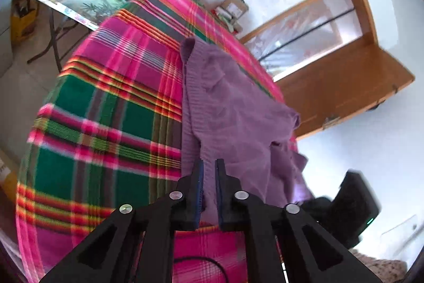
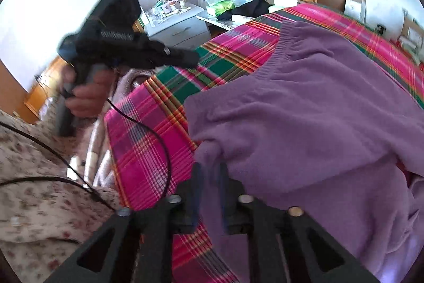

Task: Fold clothes

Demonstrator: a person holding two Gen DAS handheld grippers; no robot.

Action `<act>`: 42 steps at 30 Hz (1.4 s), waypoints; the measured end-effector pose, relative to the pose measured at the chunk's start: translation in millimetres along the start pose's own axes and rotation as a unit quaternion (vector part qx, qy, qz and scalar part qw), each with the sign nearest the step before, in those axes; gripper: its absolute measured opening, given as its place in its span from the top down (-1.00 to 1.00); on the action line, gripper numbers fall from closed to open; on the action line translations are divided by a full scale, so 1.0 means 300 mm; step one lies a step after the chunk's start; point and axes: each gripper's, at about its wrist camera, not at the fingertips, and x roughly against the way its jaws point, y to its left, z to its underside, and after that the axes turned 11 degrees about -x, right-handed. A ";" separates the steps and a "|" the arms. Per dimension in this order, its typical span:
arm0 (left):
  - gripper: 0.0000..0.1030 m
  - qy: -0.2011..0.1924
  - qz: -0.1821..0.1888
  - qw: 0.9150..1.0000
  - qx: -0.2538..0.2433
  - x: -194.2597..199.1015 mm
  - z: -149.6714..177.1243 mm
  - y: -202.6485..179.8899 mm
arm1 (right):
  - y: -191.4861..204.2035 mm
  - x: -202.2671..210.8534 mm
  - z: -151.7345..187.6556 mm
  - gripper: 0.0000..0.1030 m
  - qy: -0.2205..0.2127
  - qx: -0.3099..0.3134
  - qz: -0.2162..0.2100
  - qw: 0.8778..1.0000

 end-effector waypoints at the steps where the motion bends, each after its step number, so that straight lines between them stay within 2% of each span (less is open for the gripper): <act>1: 0.64 0.010 -0.002 1.000 -0.006 -0.025 -0.013 -0.007 | -0.020 0.023 -0.005 0.47 -0.001 -0.005 -0.001 1.000; 4: 0.60 0.028 -0.016 0.999 -0.022 -0.095 -0.063 -0.021 | -0.082 0.061 -0.036 0.45 -0.007 -0.011 0.027 1.000; 8: 0.54 0.029 -0.034 0.999 -0.030 -0.160 -0.148 -0.009 | -0.219 0.061 -0.117 0.44 -0.028 -0.017 0.121 0.992; 12: 0.53 0.024 -0.050 0.998 -0.035 -0.206 -0.229 0.005 | -0.333 0.042 -0.215 0.41 -0.053 -0.006 0.167 0.985; 14: 0.40 0.039 -0.061 0.996 -0.049 -0.243 -0.264 0.013 | -0.356 0.018 -0.261 0.35 -0.055 0.014 0.179 0.982; 17: 0.39 0.059 -0.065 0.996 -0.027 -0.291 -0.305 0.054 | -0.359 -0.036 -0.320 0.29 -0.047 0.059 0.185 0.980; 21: 0.31 0.058 -0.091 0.994 -0.022 -0.326 -0.346 0.098 | -0.317 -0.125 -0.346 0.25 -0.042 0.129 0.213 0.968; 25: 0.30 0.061 -0.071 0.996 0.008 -0.363 -0.371 0.145 | -0.307 -0.203 -0.363 0.25 -0.026 0.154 0.218 0.963; 27: 0.30 0.063 -0.061 0.996 -0.002 -0.380 -0.377 0.136 | -0.314 -0.225 -0.364 0.26 -0.018 0.152 0.217 0.964; 29: 0.30 0.065 -0.057 0.996 -0.009 -0.391 -0.381 0.128 | -0.322 -0.231 -0.363 0.51 -0.017 0.141 0.201 0.969; 30: 0.30 0.066 -0.052 0.996 -0.010 -0.398 -0.383 0.129 | -0.323 -0.233 -0.363 0.80 -0.016 0.137 0.195 0.971; 31: 0.30 0.068 -0.046 0.997 -0.007 -0.410 -0.391 0.132 | -0.323 -0.238 -0.364 0.97 -0.015 0.134 0.192 0.972; 34: 0.30 0.068 -0.040 0.997 0.002 -0.428 -0.408 0.137 | -0.319 -0.240 -0.371 1.00 -0.023 0.130 0.201 0.971; 39: 0.30 0.066 -0.015 0.998 0.007 -0.440 -0.417 0.107 | -0.337 -0.186 -0.390 1.00 -0.077 0.099 0.243 0.962; 42: 0.30 0.066 -0.003 0.997 0.025 -0.456 -0.434 0.120 | -0.332 -0.168 -0.397 1.00 -0.085 0.095 0.256 0.958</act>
